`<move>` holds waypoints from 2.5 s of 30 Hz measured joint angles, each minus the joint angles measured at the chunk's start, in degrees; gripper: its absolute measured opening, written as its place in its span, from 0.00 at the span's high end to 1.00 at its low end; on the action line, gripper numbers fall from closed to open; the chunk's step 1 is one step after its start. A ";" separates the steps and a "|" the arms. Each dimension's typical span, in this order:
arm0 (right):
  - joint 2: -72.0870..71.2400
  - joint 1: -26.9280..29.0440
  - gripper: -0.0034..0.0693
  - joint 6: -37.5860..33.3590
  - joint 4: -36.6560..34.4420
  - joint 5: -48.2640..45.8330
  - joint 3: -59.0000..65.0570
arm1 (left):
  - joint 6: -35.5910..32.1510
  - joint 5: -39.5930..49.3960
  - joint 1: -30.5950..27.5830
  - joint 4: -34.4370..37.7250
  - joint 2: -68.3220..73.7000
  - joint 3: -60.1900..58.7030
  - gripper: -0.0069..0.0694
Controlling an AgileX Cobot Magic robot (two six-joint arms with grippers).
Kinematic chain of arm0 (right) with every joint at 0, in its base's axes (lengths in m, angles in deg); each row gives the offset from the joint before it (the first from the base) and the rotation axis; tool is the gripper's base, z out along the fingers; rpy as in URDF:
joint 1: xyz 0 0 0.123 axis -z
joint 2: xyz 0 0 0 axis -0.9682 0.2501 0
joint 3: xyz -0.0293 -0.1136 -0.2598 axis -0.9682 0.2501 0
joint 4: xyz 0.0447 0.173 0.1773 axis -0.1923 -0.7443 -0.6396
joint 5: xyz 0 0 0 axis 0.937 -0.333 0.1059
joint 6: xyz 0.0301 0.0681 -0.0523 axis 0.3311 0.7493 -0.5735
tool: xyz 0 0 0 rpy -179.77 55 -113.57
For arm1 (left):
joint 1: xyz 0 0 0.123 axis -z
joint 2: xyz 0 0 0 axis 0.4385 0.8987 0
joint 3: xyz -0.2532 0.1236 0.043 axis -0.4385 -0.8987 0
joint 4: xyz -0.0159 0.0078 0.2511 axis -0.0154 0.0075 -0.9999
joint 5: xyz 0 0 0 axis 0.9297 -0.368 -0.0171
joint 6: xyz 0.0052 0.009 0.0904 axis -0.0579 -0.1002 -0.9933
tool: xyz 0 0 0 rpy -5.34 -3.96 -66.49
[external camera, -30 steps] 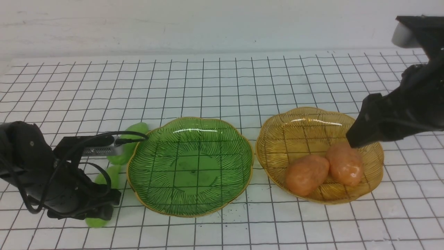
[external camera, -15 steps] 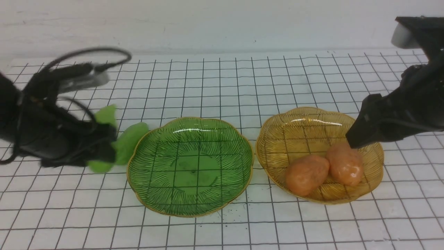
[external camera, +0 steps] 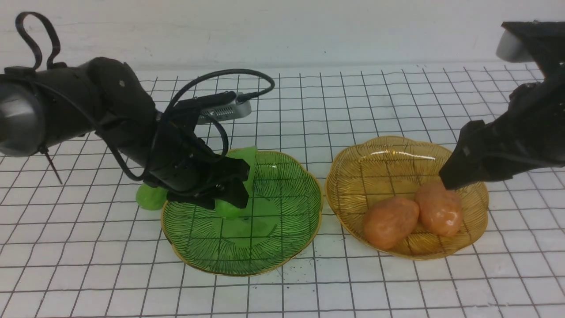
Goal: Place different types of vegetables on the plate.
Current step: 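Put the green cucumber next to the left plate into that plate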
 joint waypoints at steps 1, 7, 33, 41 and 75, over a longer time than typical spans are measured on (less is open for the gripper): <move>0.00 0.00 0.22 0.00 0.00 0.00 0.00 | -0.18 0.00 0.00 -1.48 0.07 0.50 0.30; 0.00 0.00 0.22 0.00 0.05 0.00 0.00 | 0.57 -0.02 0.00 -12.24 0.07 4.18 0.13; 0.00 0.00 0.22 -0.12 0.05 0.00 0.00 | 5.83 -3.80 -9.55 -17.08 13.28 17.87 0.73; 0.00 0.00 0.22 -0.12 0.05 0.04 0.00 | 7.01 -7.08 -9.55 -16.88 17.63 18.29 0.37; 2.64 0.00 0.22 0.01 -1.31 0.33 0.00 | 7.78 11.96 -8.97 -17.58 14.18 30.73 0.42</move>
